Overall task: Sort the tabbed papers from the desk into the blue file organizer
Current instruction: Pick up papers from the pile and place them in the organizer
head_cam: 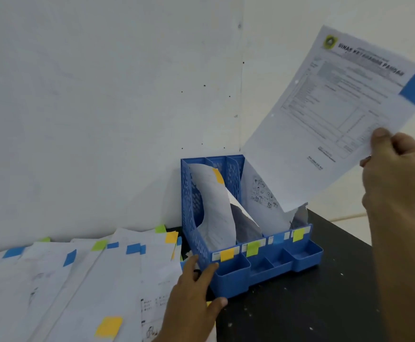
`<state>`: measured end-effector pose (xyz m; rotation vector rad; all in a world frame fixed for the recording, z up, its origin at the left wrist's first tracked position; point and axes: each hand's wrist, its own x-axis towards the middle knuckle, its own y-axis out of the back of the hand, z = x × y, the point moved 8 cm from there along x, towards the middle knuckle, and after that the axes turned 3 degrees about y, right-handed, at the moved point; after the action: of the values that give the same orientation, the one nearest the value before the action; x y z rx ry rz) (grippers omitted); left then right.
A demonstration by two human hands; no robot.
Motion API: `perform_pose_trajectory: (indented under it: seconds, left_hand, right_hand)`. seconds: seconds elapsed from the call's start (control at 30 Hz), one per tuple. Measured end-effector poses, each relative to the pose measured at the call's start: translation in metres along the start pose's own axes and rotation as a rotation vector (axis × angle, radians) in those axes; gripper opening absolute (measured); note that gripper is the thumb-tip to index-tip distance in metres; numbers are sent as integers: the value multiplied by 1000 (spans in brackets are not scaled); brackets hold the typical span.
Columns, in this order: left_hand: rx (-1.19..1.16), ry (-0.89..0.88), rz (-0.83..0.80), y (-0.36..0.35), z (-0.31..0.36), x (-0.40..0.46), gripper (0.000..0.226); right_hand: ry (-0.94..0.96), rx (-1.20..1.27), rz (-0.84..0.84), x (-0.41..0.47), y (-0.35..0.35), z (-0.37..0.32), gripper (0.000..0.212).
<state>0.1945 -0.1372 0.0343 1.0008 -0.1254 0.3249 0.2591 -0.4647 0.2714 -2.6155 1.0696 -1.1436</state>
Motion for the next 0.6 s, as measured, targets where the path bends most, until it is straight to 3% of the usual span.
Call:
perform_pose_trajectory:
  seconds: [0.3, 0.6]
  left_hand:
    - [17, 39, 133, -1, -1, 10, 57]
    - [34, 86, 133, 14, -26, 16, 52]
  right_hand:
    - [274, -329, -196, -21, -56, 26, 34]
    - [262, -543, -358, -63, -96, 71, 36]
